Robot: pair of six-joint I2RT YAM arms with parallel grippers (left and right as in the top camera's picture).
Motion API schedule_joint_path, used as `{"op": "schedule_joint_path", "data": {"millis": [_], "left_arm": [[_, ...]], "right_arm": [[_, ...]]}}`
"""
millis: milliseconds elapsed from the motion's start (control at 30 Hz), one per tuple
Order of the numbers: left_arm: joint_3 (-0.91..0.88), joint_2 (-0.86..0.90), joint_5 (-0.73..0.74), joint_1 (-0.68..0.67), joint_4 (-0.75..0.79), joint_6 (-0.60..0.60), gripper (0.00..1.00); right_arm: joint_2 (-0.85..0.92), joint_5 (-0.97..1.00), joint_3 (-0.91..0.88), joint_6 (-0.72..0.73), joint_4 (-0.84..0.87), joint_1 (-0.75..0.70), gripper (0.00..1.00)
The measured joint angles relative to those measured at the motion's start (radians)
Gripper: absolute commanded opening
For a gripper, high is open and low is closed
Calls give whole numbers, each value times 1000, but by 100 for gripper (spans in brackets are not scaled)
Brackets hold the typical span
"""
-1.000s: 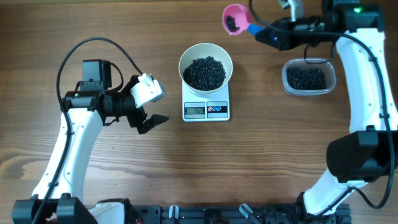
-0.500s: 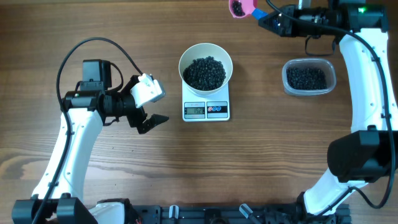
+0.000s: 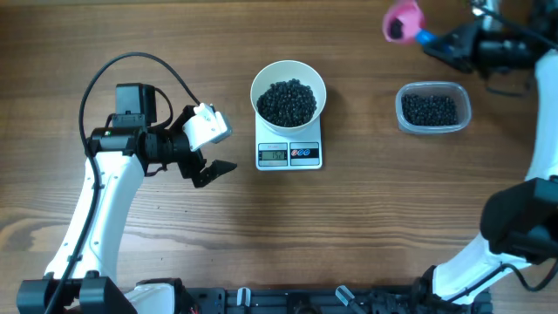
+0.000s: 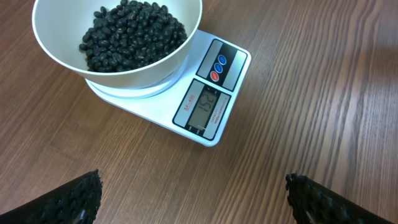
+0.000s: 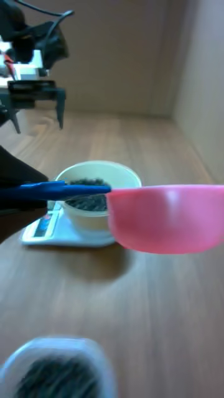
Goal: Scoop item into bowl and weigh 150g on scale
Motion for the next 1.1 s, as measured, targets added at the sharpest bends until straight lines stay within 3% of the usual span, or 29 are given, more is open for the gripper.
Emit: {"op": "schedule_joint_path", "data": {"millis": [100, 233, 600, 1100], "left_arm": [[0, 0, 0, 0, 0, 0, 100], [0, 0, 0, 0, 0, 0, 100], [0, 0, 0, 0, 0, 0, 100], [0, 0, 0, 0, 0, 0, 100]], "right_arm": [[0, 69, 1, -118, -161, -69, 4], [0, 189, 2, -236, -255, -111, 4], [0, 520, 2, -328, -276, -109, 4], [0, 1059, 2, -210, -271, 249, 4]]}}
